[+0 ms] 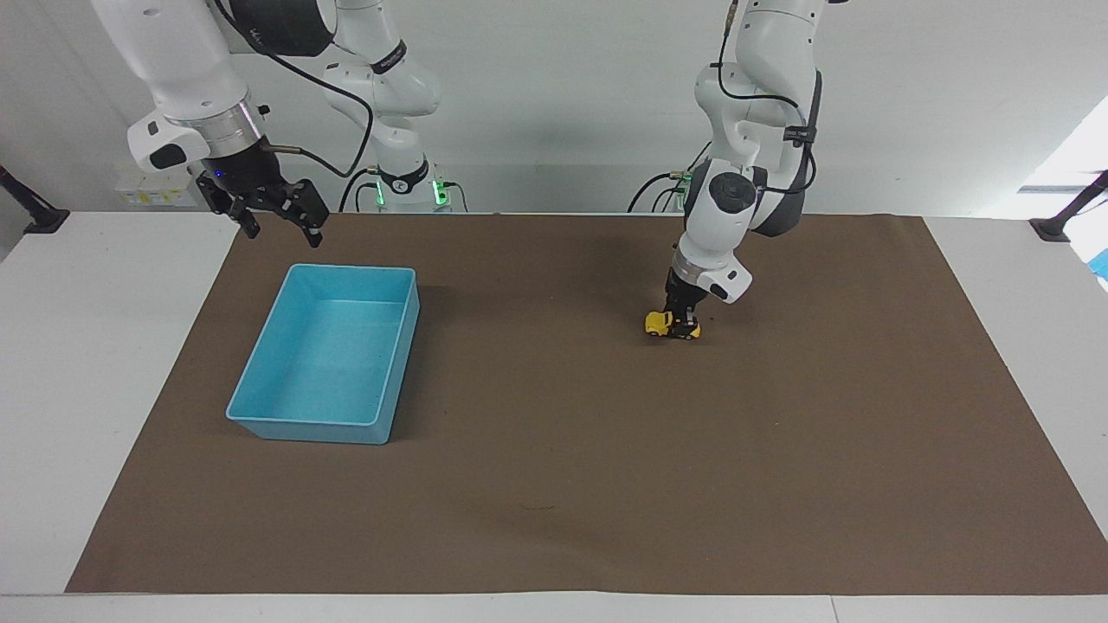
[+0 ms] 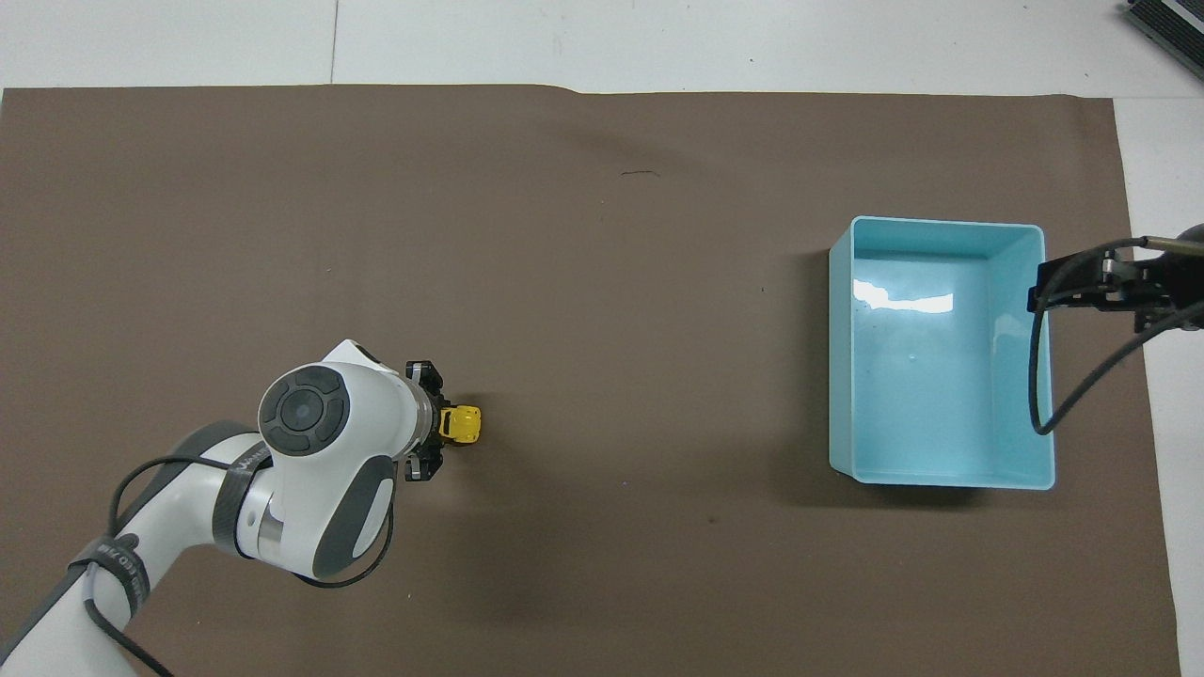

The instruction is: Wind up and store yellow beetle car

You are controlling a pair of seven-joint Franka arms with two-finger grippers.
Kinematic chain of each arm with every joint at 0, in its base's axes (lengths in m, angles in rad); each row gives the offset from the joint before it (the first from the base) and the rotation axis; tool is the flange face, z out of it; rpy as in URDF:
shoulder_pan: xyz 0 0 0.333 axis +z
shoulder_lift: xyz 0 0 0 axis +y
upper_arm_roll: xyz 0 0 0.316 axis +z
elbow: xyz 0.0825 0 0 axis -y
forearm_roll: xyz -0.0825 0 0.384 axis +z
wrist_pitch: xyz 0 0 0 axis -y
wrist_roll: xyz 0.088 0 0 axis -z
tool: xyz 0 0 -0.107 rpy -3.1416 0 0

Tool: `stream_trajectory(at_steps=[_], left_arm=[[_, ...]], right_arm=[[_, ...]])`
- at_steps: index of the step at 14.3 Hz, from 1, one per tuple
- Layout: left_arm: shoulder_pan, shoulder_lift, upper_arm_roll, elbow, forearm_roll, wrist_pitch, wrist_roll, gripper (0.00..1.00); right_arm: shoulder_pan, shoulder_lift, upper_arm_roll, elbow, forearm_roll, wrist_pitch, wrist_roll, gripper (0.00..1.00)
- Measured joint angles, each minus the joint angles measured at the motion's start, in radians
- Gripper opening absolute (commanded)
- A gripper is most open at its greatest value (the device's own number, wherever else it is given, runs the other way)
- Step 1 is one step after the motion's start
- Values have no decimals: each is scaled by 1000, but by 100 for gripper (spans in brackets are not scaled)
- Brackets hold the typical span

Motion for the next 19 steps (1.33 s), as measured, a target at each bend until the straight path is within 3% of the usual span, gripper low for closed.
stream_trajectory(at_steps=[10, 19], left_arm=[[86, -9, 5, -10, -7, -11, -86, 11], [236, -31, -2, -32, -35, -27, 48, 15]], right_arm=[[0, 0, 0, 0, 0, 0, 0, 100], [0, 0, 0, 0, 0, 0, 0, 100]])
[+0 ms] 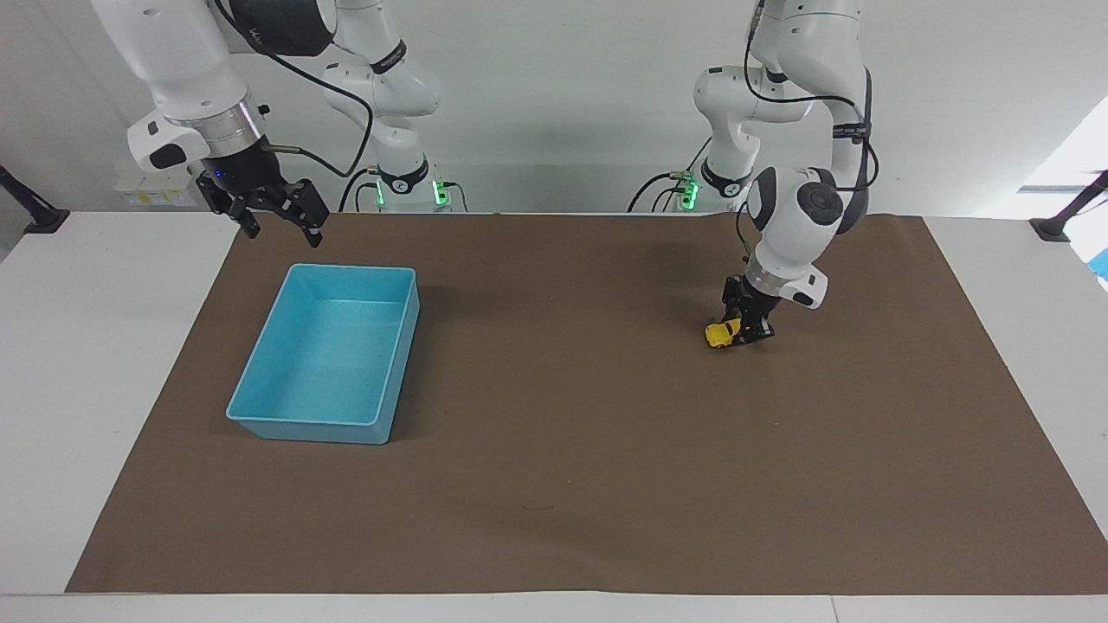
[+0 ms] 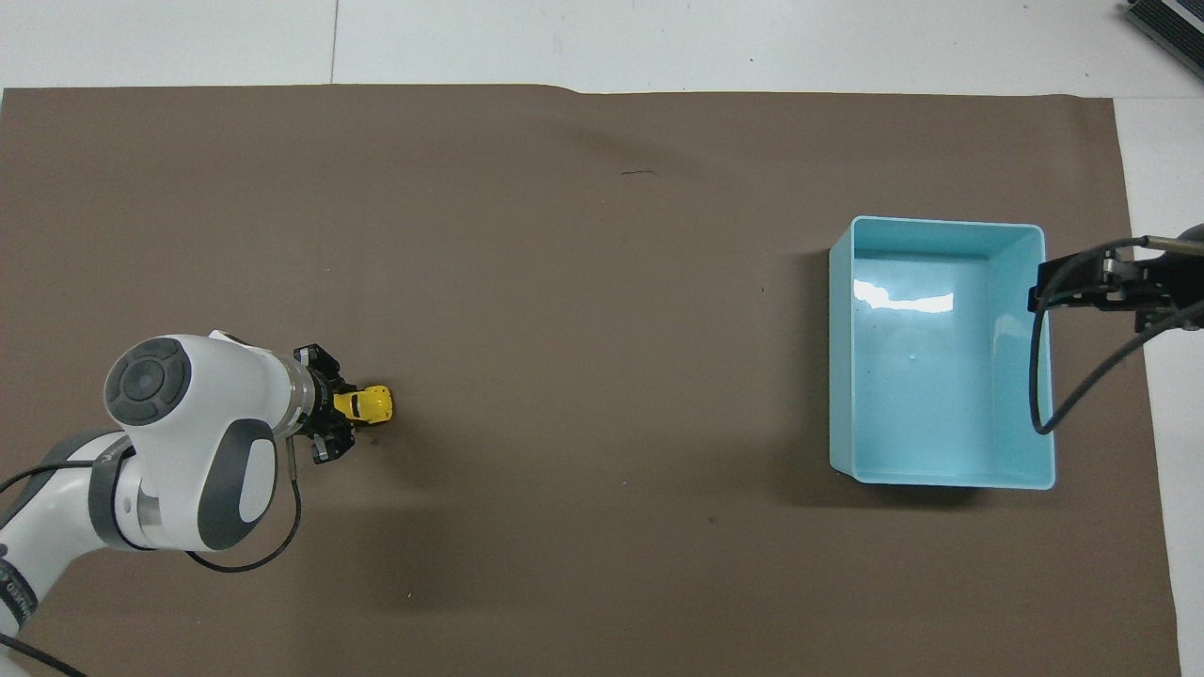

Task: Wind up and store yellow beetle car
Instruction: 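Lift the left gripper off the car, letting it roll toward the bin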

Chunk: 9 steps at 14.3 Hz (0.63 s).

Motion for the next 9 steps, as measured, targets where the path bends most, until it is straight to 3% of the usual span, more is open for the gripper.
stream_trajectory(at_steps=[6, 7, 8, 9], left_arm=[[9, 0, -5, 0, -11, 0, 15, 20], [9, 0, -5, 0, -11, 0, 15, 30], [9, 0, -5, 0, -12, 0, 15, 89], [9, 0, -5, 0, -12, 0, 15, 100]], right_arm=[[0, 0, 0, 0, 0, 0, 0, 100], [0, 0, 0, 0, 0, 0, 0, 100], [0, 0, 0, 0, 0, 0, 0, 100], [0, 0, 0, 0, 0, 0, 0, 100]])
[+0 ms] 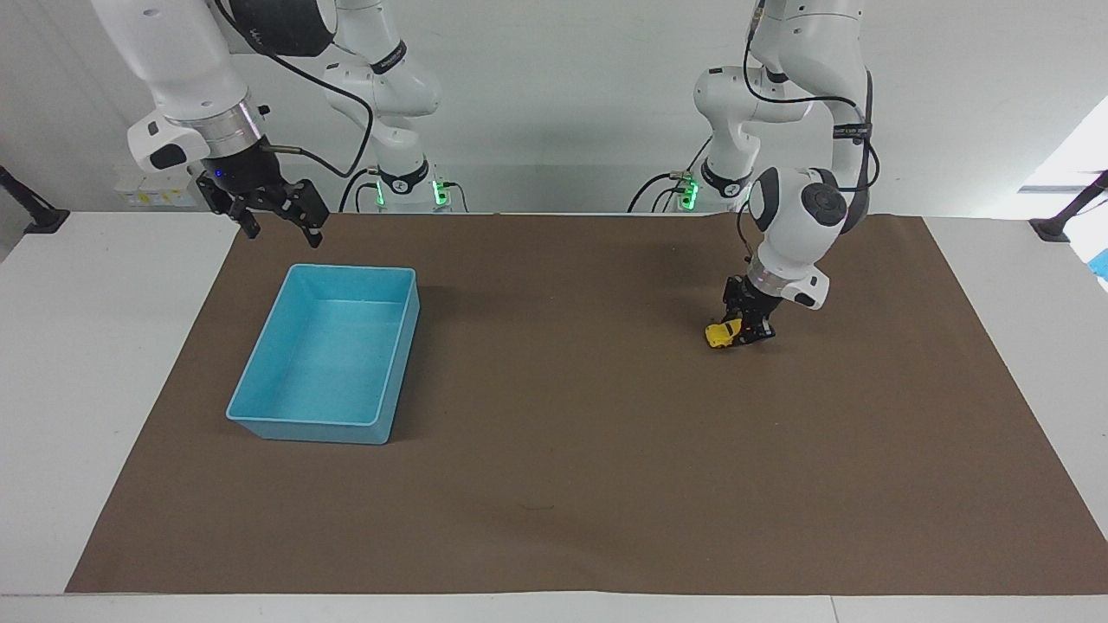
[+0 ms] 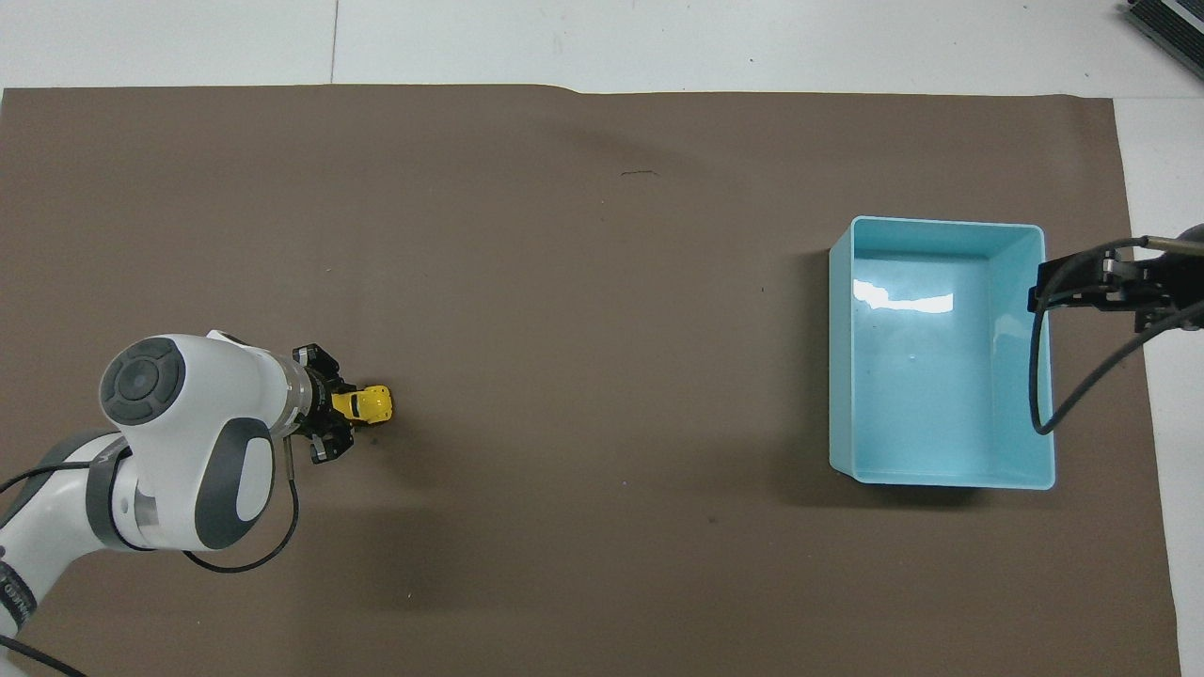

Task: Wind up and store yellow beetle car
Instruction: 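Lift the left gripper off the car, letting it roll toward the bin, then reach the right gripper to the car while the left gripper withdraws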

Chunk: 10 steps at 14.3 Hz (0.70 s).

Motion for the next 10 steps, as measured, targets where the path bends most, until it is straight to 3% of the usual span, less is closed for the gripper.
stream_trajectory(at_steps=[3, 7, 10], left_arm=[[41, 17, 17, 21, 23, 8, 28, 100], [46, 21, 17, 148, 23, -110, 34, 100], [46, 22, 17, 170, 23, -132, 34, 100]], right_arm=[[0, 0, 0, 0, 0, 0, 0, 100], [0, 0, 0, 0, 0, 0, 0, 100], [0, 0, 0, 0, 0, 1, 0, 100]])
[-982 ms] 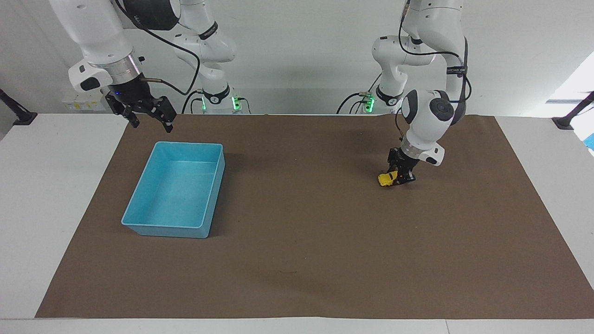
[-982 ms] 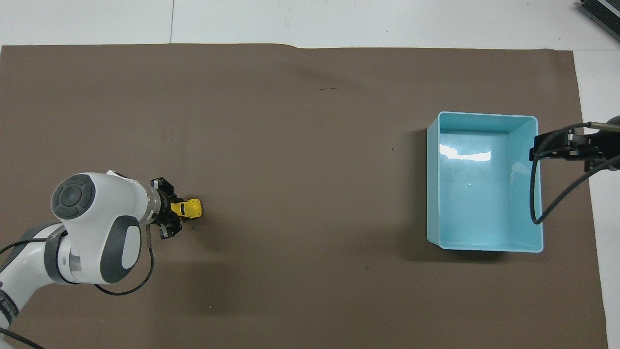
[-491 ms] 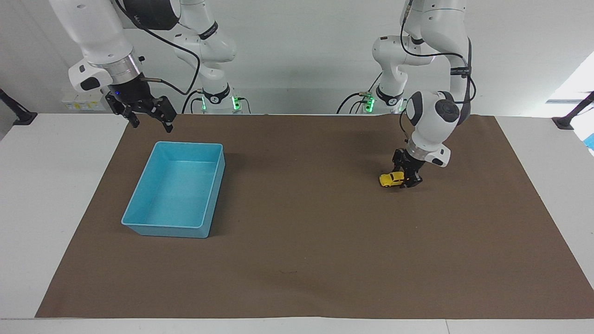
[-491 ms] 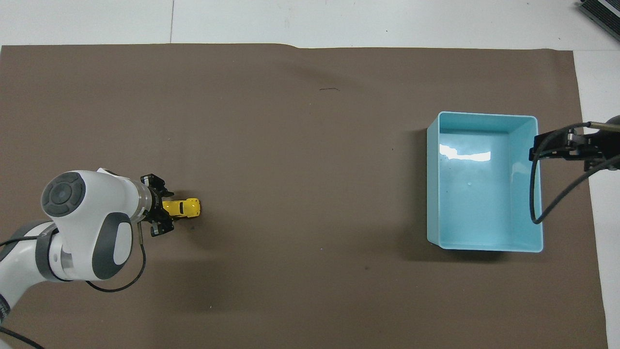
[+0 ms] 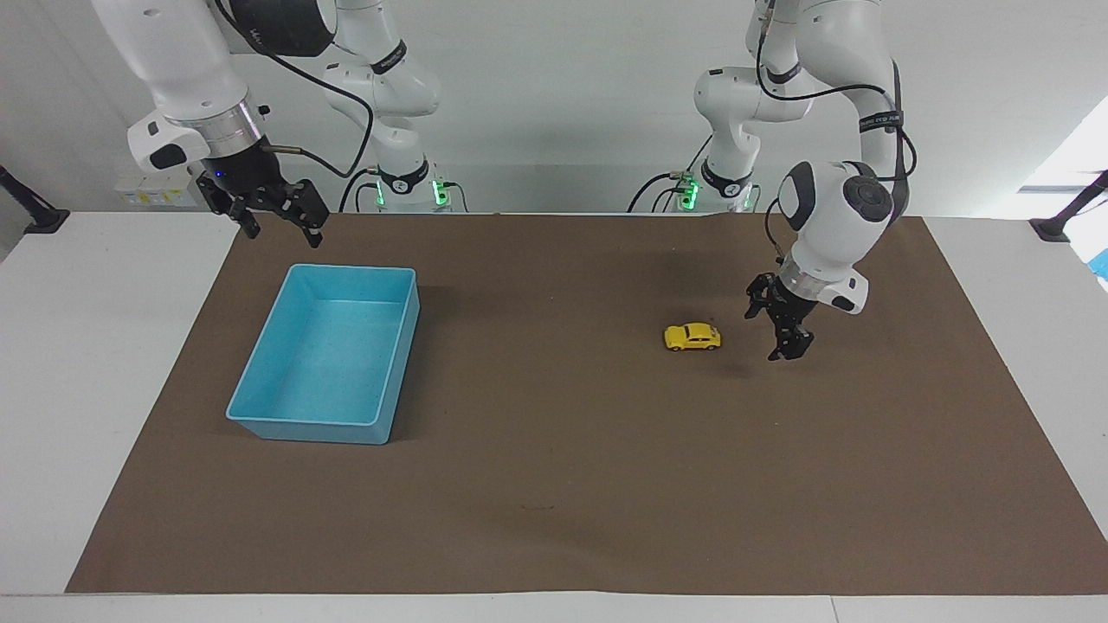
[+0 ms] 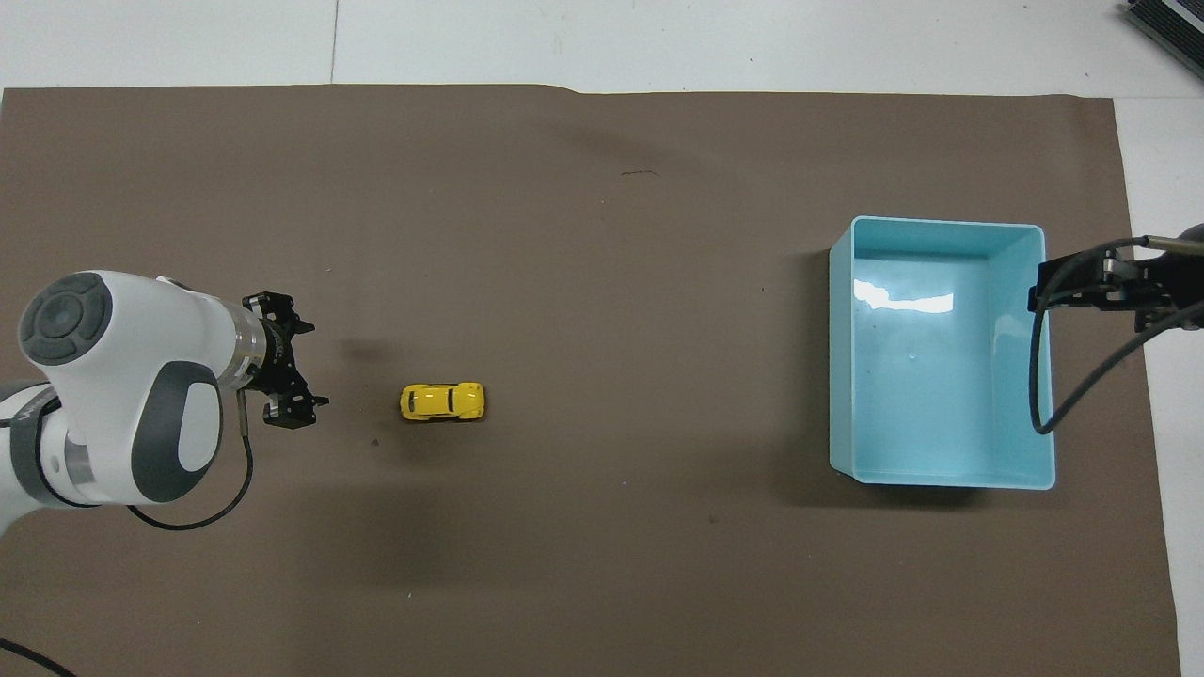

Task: Wind up and store yellow beetle car
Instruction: 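Reach the right gripper to the car while the left gripper withdraws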

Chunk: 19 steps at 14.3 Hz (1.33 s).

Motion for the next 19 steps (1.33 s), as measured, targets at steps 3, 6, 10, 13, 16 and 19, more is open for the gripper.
stream_trajectory(at_steps=[3, 6, 10, 13, 16, 19], left_arm=[[0, 5, 0, 0, 0, 0, 0, 100], [0, 5, 0, 0, 0, 0, 0, 100], [0, 6, 0, 0, 0, 0, 0, 100], [0, 6, 0, 0, 0, 0, 0, 100], [0, 6, 0, 0, 0, -1, 0, 100], [0, 6, -1, 0, 0, -2, 0, 100]], right_arm=[[0, 0, 0, -3, 0, 0, 0, 100], [1, -1, 2, -13, 0, 0, 0, 100], [2, -6, 3, -40, 2, 0, 0, 100], [5, -6, 6, -61, 4, 1, 17, 100], [18, -6, 12, -86, 6, 33, 79, 100], [76, -5, 15, -131, 7, 110, 228, 100]])
